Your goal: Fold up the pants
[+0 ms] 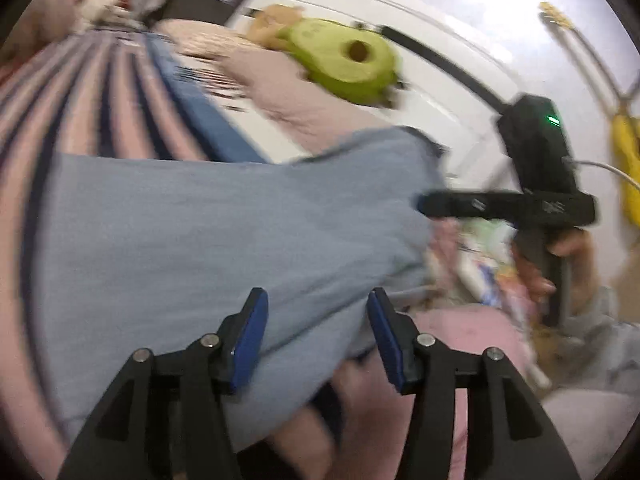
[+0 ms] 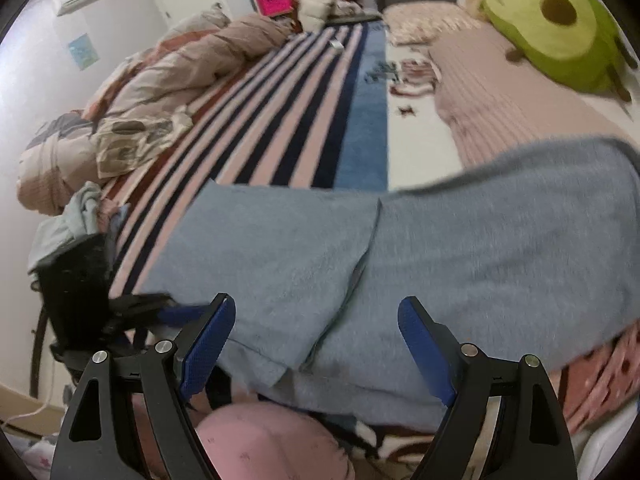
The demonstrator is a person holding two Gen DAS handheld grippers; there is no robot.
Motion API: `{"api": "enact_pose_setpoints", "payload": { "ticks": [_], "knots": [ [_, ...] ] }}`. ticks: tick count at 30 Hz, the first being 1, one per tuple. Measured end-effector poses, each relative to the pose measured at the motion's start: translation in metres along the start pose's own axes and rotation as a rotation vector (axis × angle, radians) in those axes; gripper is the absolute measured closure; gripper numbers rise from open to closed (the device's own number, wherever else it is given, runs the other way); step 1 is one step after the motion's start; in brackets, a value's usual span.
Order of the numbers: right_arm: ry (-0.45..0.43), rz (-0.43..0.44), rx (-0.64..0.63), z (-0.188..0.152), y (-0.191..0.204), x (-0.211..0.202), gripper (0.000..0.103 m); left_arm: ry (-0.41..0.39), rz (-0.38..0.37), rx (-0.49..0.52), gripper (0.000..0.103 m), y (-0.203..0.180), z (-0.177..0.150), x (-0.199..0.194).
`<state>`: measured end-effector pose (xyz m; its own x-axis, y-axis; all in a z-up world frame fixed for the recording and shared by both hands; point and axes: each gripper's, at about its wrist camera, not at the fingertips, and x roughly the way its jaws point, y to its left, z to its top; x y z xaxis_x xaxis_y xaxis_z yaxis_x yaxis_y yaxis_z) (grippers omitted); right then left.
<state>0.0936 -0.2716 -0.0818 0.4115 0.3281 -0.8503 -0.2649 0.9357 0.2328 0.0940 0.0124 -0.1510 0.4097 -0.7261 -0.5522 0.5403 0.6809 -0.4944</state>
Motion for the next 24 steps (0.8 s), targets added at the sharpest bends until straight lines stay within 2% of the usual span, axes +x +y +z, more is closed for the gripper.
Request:
{"api": "enact_pose_setpoints", "payload": {
  "ticks": [3, 4, 6, 9, 13, 15, 16, 17, 18, 19, 20, 22, 24],
  "knots": [
    [0.050, 0.018, -0.005, 0.000, 0.006, 0.015, 0.020, -0.050, 0.104, -0.006, 0.055, 0.006, -0.002, -0.020],
    [0.067, 0.031, -0.010, 0.002, 0.007, 0.021, 0.016, -0.064, 0.125, -0.009, 0.051, 0.008, -0.003, -0.025],
    [0.123, 0.052, -0.006, 0.006, 0.007, 0.040, 0.016, -0.099, 0.180, -0.018, 0.047, 0.011, -0.005, -0.040],
    [0.201, 0.059, 0.010, 0.010, -0.002, 0.067, 0.016, -0.137, 0.256, -0.037, 0.047, 0.019, -0.010, -0.056],
    [0.292, 0.072, 0.000, 0.012, -0.004, 0.098, 0.015, -0.159, 0.290, -0.076, 0.047, 0.034, -0.017, -0.066],
    [0.297, 0.135, -0.008, 0.014, 0.004, 0.102, 0.026, -0.163, 0.289, -0.092, 0.047, 0.039, -0.019, -0.067],
    [0.301, 0.165, -0.016, 0.014, 0.008, 0.102, 0.042, -0.166, 0.288, -0.097, 0.047, 0.041, -0.021, -0.069],
    [0.306, 0.194, -0.029, 0.014, 0.013, 0.102, 0.051, -0.171, 0.286, -0.101, 0.047, 0.043, -0.022, -0.071],
    [0.314, 0.212, -0.056, 0.012, 0.020, 0.103, 0.053, -0.176, 0.284, -0.105, 0.047, 0.044, -0.022, -0.073],
    [0.321, 0.211, -0.083, 0.010, 0.026, 0.104, 0.060, -0.182, 0.285, -0.110, 0.047, 0.046, -0.022, -0.074],
    [0.326, 0.197, -0.112, 0.009, 0.031, 0.104, 0.074, -0.186, 0.290, -0.115, 0.047, 0.047, -0.023, -0.075],
    [0.306, 0.181, -0.135, 0.010, 0.034, 0.102, 0.089, -0.190, 0.312, -0.116, 0.047, 0.049, -0.022, -0.078],
    [0.255, 0.154, -0.152, 0.013, 0.037, 0.093, 0.093, -0.193, 0.319, -0.117, 0.047, 0.047, -0.022, -0.078]
  ]
}}
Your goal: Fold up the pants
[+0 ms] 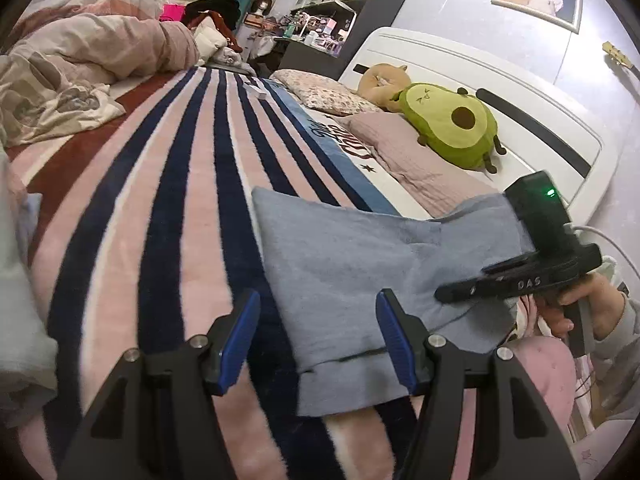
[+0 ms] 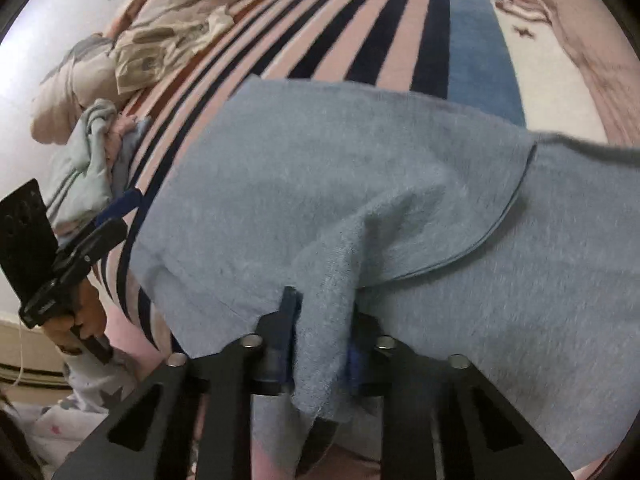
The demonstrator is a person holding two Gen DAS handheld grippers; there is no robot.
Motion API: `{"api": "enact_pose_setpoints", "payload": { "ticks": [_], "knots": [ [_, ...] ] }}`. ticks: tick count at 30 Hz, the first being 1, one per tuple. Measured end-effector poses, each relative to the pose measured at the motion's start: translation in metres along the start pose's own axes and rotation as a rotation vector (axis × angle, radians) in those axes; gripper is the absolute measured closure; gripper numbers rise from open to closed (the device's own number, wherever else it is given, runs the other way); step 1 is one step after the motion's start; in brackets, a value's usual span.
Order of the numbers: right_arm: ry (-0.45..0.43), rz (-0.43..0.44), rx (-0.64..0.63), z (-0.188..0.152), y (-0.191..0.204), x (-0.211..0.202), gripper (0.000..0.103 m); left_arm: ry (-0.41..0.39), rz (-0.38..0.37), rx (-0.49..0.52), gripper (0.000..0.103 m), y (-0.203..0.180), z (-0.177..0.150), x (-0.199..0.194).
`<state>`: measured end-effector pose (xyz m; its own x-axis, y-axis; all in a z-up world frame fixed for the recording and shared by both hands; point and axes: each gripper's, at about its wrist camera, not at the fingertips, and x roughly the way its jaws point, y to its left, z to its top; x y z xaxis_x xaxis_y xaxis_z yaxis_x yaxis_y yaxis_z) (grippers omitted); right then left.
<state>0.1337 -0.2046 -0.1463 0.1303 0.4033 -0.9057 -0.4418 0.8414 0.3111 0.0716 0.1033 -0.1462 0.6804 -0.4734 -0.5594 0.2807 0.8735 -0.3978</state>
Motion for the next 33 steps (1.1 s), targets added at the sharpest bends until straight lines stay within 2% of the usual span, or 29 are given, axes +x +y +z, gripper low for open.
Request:
{"api": "enact_pose_setpoints", "payload": {
  "ticks": [5, 8, 10, 13, 16, 17, 18, 20, 23, 26, 31, 33],
  "knots": [
    [-0.149, -0.094, -0.017, 0.005, -0.001, -0.038, 0.096, 0.000, 0.002, 0.019, 0.047, -0.010, 0.002, -0.004],
    [-0.189, -0.160, -0.039, 0.006, -0.008, -0.061, 0.096, 0.009, 0.005, 0.030, 0.047, -0.020, 0.003, -0.001],
    [-0.193, -0.189, -0.037, 0.001, -0.013, -0.066, 0.095, 0.024, 0.008, 0.037, 0.046, -0.027, 0.004, 0.005],
    [-0.134, -0.177, 0.018, -0.012, -0.036, -0.049, 0.091, 0.069, 0.032, 0.023, 0.042, -0.033, 0.004, 0.023],
    [-0.098, -0.184, 0.035, -0.024, -0.050, -0.031, 0.081, 0.119, 0.060, 0.018, 0.042, -0.041, 0.001, 0.036],
    [-0.098, -0.165, 0.051, -0.028, -0.054, -0.029, 0.071, 0.132, 0.066, 0.022, 0.041, -0.044, 0.000, 0.039],
    [-0.113, -0.145, 0.065, -0.032, -0.058, -0.033, 0.065, 0.140, 0.073, 0.026, 0.041, -0.046, 0.000, 0.042],
    [-0.184, -0.124, 0.089, -0.041, -0.068, -0.053, 0.045, 0.152, 0.092, 0.017, 0.039, -0.047, 0.000, 0.047],
    [-0.311, -0.153, 0.141, -0.059, -0.089, -0.096, 0.041, 0.169, 0.108, -0.030, 0.039, -0.040, 0.002, 0.057],
    [-0.422, -0.199, 0.250, -0.090, -0.129, -0.141, 0.039, 0.190, 0.113, -0.083, 0.039, -0.028, 0.000, 0.064],
    [-0.493, -0.297, 0.466, -0.151, -0.205, -0.177, 0.032, 0.189, 0.143, -0.062, 0.039, -0.032, 0.006, 0.065],
    [-0.507, -0.263, 0.539, -0.171, -0.232, -0.177, 0.029, 0.172, 0.151, -0.057, 0.039, -0.037, 0.013, 0.066]
  ]
}}
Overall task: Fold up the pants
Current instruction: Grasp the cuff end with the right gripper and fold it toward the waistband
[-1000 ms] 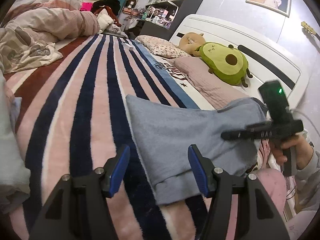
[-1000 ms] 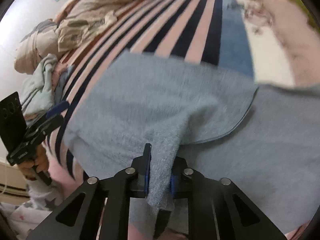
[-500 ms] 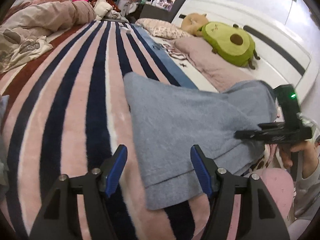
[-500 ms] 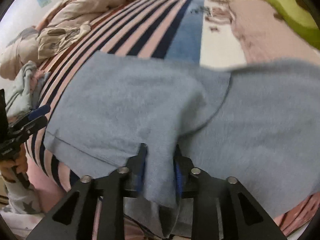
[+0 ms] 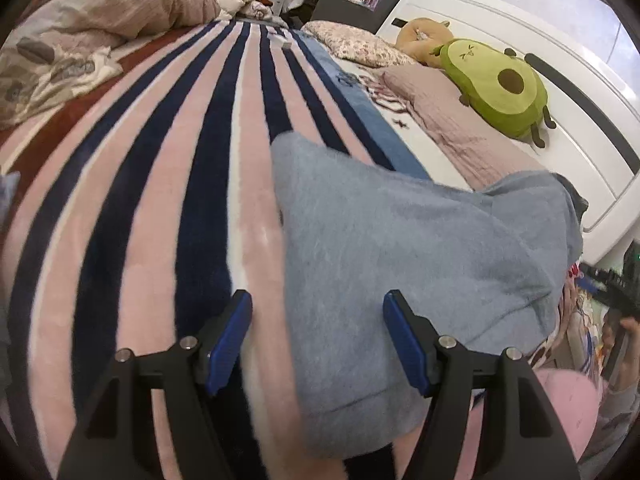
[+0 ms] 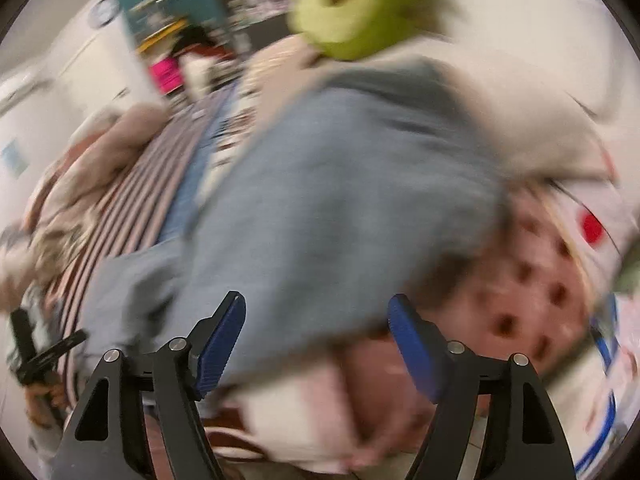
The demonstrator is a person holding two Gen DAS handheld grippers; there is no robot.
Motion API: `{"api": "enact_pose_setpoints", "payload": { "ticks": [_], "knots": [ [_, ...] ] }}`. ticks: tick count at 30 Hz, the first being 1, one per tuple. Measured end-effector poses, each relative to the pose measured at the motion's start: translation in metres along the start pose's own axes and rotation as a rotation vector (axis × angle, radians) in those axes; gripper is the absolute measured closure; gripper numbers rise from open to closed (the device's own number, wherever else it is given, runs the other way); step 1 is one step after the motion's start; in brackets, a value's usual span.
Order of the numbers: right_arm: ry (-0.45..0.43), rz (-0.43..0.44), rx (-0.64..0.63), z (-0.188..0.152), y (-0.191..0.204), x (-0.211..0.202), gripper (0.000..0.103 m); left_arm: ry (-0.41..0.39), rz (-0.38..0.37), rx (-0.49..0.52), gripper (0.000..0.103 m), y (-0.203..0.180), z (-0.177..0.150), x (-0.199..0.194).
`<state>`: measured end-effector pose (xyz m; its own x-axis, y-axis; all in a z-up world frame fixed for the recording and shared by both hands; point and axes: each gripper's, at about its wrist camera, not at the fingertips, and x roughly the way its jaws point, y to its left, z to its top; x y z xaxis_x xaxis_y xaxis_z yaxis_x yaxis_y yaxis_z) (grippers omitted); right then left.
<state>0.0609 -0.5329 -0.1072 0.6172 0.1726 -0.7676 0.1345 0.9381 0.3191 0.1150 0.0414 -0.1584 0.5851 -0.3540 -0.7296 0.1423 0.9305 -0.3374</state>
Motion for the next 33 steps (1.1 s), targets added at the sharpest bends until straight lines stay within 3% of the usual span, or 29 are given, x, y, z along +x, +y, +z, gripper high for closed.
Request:
{"api": "enact_pose_setpoints", "payload": {
  "ticks": [4, 10, 12, 13, 14, 16, 20, 26, 29, 33],
  "knots": [
    [-0.007, 0.116, 0.079, -0.002, -0.029, 0.018, 0.026, -0.016, 0.004, 0.011, 0.039, -0.015, 0.017, 0.002],
    [-0.069, 0.241, 0.091, 0.012, -0.022, 0.051, 0.026, -0.016, -0.001, 0.031, 0.039, -0.031, 0.023, 0.003],
    [-0.100, 0.230, 0.077, 0.015, -0.012, 0.051, 0.050, -0.016, 0.010, 0.040, 0.039, -0.033, 0.023, 0.002],
    [-0.115, 0.194, 0.047, 0.014, 0.000, 0.048, 0.082, -0.017, 0.013, 0.042, 0.039, -0.034, 0.023, 0.001],
    [-0.143, 0.120, -0.001, 0.013, 0.011, 0.042, 0.095, -0.019, 0.016, 0.043, 0.039, -0.034, 0.022, 0.000],
    [-0.209, 0.091, -0.057, 0.010, 0.030, 0.030, 0.095, -0.026, 0.018, 0.044, 0.039, -0.032, 0.022, -0.004],
    [-0.293, 0.135, -0.107, 0.015, 0.058, 0.006, 0.096, -0.052, 0.007, 0.040, 0.039, -0.029, 0.024, -0.013],
    [-0.343, 0.215, -0.263, 0.030, 0.132, -0.012, 0.096, -0.118, -0.012, 0.010, 0.039, -0.014, 0.020, -0.041],
    [-0.334, 0.250, -0.387, 0.027, 0.185, -0.005, 0.096, -0.142, -0.014, -0.001, 0.039, -0.002, 0.012, -0.057],
    [-0.190, 0.327, -0.598, 0.007, 0.261, 0.028, 0.096, -0.158, -0.020, -0.005, 0.039, 0.011, 0.001, -0.071]
  ]
}}
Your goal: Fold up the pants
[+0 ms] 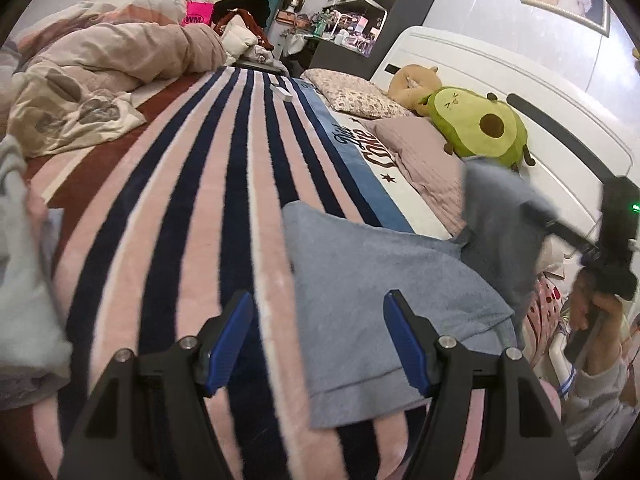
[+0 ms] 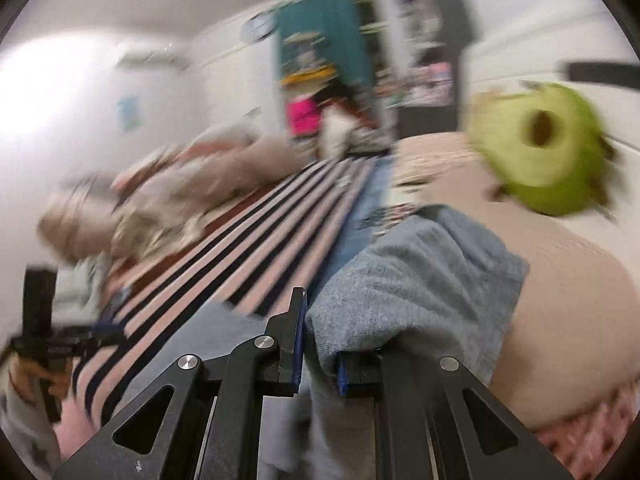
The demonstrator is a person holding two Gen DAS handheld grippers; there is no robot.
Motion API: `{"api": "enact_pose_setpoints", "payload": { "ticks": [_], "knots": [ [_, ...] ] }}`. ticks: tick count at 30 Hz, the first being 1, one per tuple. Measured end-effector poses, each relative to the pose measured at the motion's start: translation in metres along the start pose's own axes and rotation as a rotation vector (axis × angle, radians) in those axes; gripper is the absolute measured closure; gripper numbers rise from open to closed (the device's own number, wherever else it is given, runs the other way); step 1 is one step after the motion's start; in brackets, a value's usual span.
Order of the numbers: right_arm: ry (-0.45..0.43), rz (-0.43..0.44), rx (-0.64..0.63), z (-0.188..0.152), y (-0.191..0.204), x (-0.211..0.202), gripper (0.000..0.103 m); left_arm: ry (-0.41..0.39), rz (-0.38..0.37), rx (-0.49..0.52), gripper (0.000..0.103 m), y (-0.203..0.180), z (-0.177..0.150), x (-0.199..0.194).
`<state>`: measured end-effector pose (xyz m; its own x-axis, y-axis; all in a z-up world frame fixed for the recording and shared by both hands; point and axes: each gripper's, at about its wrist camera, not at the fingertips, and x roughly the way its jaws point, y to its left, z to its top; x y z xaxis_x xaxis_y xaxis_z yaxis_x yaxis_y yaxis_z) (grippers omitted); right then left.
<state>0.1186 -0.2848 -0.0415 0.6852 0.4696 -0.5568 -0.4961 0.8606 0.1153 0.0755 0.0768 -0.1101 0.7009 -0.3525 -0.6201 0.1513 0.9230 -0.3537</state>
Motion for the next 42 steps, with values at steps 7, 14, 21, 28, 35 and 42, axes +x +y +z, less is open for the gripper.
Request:
{"api": "enact_pose_setpoints", "payload": {
  "ticks": [7, 14, 21, 28, 35, 42],
  "knots": [
    [0.442, 0.168, -0.251, -0.049, 0.082, 0.098, 0.086, 0.001, -0.007, -0.031, 0.039, 0.018, -0.013, -0.008],
    [0.428, 0.225, -0.235, -0.054, 0.086, 0.074, 0.053, 0.022, -0.037, 0.033, 0.037, -0.005, -0.003, 0.004],
    [0.296, 0.155, -0.126, -0.046, 0.041, 0.015, 0.044, 0.067, -0.110, 0.181, 0.037, -0.075, 0.017, 0.038],
    [0.221, 0.105, 0.045, -0.071, -0.020, -0.010, 0.044, 0.164, -0.122, 0.382, 0.036, -0.155, 0.020, 0.099],
    [0.190, 0.082, 0.152, -0.088, -0.064, -0.022, 0.044, 0.213, -0.015, 0.472, 0.044, -0.180, 0.011, 0.144],
    [0.200, 0.079, 0.178, -0.097, -0.071, -0.018, 0.044, 0.125, 0.005, 0.389, 0.090, -0.161, 0.026, 0.121]
  ]
}}
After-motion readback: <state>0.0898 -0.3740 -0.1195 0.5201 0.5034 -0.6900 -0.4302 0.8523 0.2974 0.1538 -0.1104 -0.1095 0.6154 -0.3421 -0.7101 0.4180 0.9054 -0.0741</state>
